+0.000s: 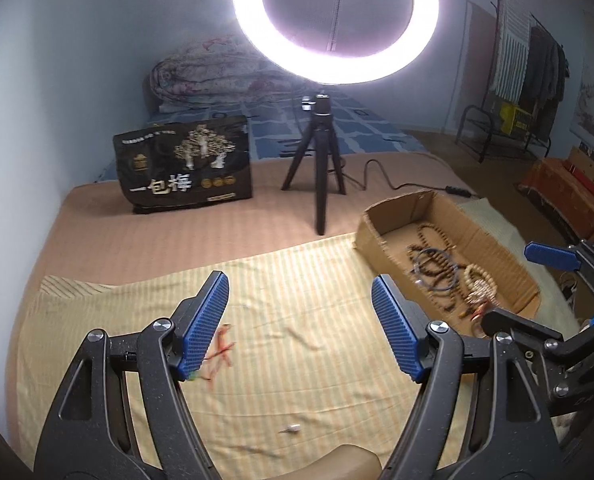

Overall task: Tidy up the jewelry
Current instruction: 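Withdraw both tools and move them back over the sheet, then grasp the green jade pendant with the left tool while the right tool grasps the other pearl earring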

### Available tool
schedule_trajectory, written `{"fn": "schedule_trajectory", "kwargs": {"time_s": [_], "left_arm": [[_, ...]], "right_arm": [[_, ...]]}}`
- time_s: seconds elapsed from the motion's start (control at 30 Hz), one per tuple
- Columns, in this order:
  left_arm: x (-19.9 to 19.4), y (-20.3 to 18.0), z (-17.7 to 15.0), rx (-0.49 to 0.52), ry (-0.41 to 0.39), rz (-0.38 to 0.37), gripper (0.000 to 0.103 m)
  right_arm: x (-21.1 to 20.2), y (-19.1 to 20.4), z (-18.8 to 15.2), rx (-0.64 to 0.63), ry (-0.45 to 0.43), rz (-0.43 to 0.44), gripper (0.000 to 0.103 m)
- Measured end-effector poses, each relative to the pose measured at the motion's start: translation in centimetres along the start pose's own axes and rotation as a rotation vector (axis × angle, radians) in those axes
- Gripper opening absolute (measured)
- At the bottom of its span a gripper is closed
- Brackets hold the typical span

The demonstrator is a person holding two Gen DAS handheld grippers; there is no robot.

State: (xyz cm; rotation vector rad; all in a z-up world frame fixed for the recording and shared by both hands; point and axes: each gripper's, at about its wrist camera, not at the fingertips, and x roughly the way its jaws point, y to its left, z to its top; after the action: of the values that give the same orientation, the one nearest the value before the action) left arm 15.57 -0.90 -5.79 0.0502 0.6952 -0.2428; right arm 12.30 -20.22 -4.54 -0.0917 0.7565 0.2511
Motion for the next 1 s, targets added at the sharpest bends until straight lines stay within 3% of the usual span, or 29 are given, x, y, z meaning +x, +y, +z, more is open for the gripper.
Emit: {"fn": "schedule_trajectory", "kwargs": {"time_s": [0.1,0.37,0.57,0.73,0.8,1.0], "left_arm": [[0.1,1.8,-0.6,0.011,0.019,0.021,0.076],[1.5,7.9,-2.4,-0.072,0.09,0.052,0.076],[3.4,10.8,-4.2,-0.127,0.146,0.035,0.076],[5.5,11.4,-5.6,-0.133,0.205,0.007,0.063],[6.4,11.2,-6.4,-0.126,0.243,-0.007,0.052],[8.2,10.3,-7.7,-0.086,0.283,-0.012,0.045]], "right_arm": [[0.6,1.6,-0.3,-0.025,0.01,0.015,0.102],[2.9,4.0,-1.2,-0.055,0.079,0.054,0.1],[5.6,6.7,-3.0,-0.065,0.176,0.137,0.081],[7.7,9.4,-5.2,-0.112,0.256,0.206,0.064],[8.4,10.0,-5.8,-0.118,0.282,0.228,0.055],[9.9,11.5,-6.6,-0.16,0.313,0.249,0.045]]}}
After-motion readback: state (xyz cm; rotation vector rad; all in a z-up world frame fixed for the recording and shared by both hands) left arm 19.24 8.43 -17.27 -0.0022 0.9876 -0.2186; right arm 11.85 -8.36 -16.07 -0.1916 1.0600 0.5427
